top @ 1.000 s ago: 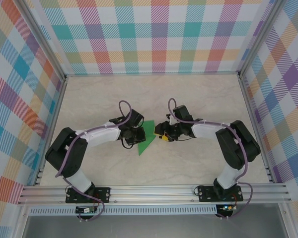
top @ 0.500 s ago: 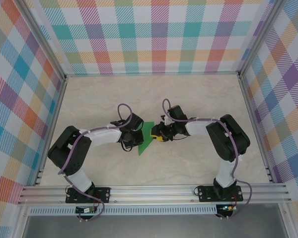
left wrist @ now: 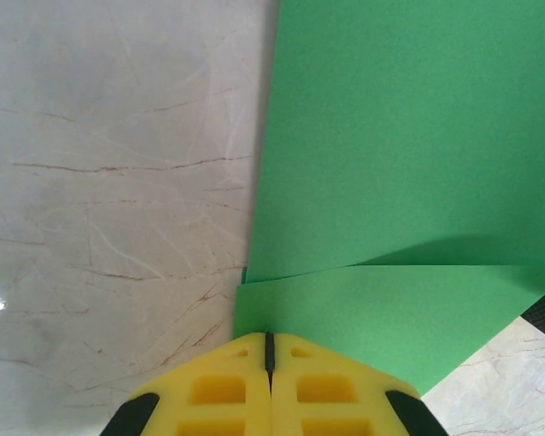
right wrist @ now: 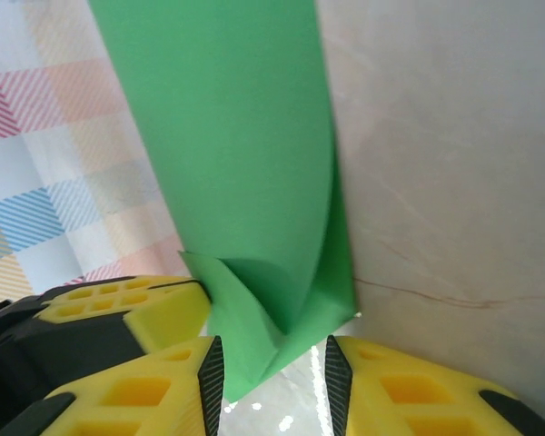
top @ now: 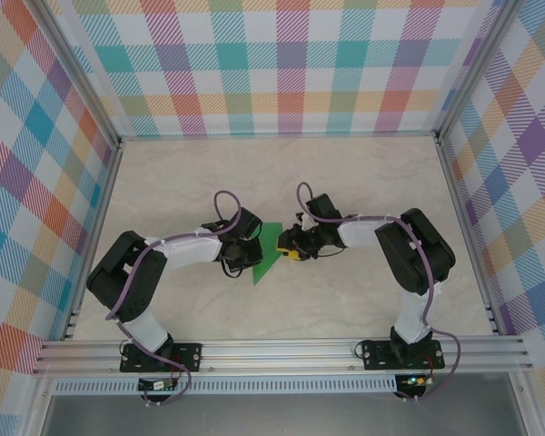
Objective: Fold a paper plane with a square sheet of paper (pick it up from the middle)
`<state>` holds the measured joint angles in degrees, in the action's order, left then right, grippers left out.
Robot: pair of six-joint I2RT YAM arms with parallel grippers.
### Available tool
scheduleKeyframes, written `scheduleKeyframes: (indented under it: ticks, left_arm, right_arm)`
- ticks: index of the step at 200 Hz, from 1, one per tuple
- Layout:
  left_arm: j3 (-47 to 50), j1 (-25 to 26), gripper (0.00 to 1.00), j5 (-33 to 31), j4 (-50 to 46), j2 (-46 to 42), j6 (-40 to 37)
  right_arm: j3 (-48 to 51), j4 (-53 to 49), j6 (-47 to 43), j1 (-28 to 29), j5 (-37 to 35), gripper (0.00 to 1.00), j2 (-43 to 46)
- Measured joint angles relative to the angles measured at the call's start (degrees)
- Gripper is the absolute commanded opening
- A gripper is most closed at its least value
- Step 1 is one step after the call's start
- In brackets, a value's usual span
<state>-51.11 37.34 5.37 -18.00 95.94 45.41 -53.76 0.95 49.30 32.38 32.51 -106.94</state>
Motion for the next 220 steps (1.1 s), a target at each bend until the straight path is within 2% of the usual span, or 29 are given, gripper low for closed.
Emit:
scheduleKeyframes:
  ticks: [74, 157, 220]
  left_arm:
    - [0.00, 0.00, 0.04, 0.02, 0.00, 0.00, 0.02]
    - [-0.02, -0.02, 0.06, -0.17, -0.46, -0.33, -0.04]
    - [-1.90, -0.07, 0.28, -0.85, -5.53, -3.19, -4.37]
  right_arm:
    - [-1.75, -0.48, 0.22, 0.55, 0.59, 0.29, -0.39]
    - [-3.80, 0.22, 1.33, 1.77, 3.34, 0.27, -3.02]
    - [-5.75, -1.88, 0.92, 1.90, 3.26, 0.06, -4.31]
